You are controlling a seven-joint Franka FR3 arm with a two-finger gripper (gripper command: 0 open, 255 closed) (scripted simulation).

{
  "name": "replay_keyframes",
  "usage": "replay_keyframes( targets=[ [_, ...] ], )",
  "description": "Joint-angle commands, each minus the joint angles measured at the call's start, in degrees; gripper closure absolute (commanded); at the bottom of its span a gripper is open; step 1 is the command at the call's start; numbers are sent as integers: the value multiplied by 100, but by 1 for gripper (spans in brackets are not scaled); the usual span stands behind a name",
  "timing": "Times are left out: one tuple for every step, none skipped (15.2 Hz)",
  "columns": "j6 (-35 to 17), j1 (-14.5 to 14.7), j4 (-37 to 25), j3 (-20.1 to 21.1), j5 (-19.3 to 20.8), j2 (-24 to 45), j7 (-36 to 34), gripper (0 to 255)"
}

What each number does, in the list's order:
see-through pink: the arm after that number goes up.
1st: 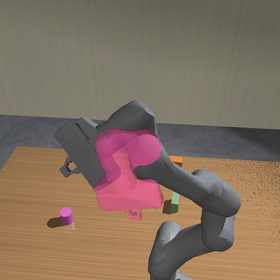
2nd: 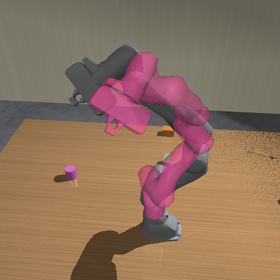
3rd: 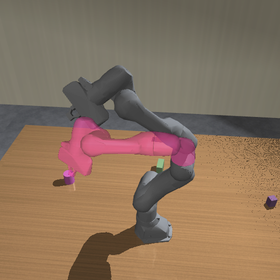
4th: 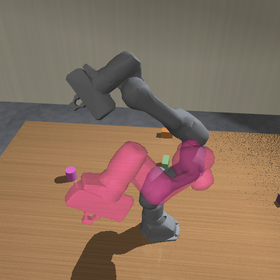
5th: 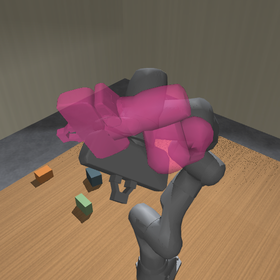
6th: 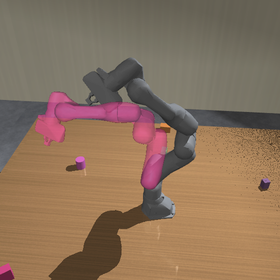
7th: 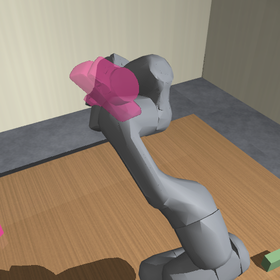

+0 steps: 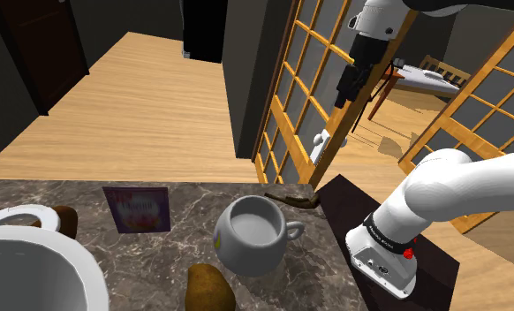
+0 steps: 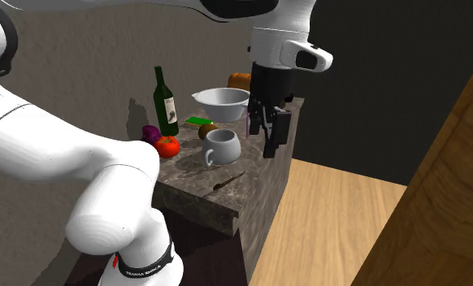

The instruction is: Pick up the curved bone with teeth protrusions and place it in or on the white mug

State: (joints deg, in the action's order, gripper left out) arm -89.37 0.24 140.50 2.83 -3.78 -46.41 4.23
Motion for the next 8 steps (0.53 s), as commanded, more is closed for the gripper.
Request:
replay_keyframes(
  targets=[
    [0, 0, 0, 0, 0, 0, 0, 0],
    [-53, 86, 32, 123, -7, 131, 12, 0],
    [-107, 171, 62, 245, -12, 264, 22, 0],
    [-161, 255, 91, 367, -17, 400, 31, 0],
    [-215, 338, 119, 489, -20, 539, 39, 0],
    [-269, 420, 145, 611, -22, 681, 46, 0],
    [-323, 502, 169, 732, -23, 826, 51, 0],
    [-378, 581, 192, 854, -22, 973, 55, 0]
  ],
)
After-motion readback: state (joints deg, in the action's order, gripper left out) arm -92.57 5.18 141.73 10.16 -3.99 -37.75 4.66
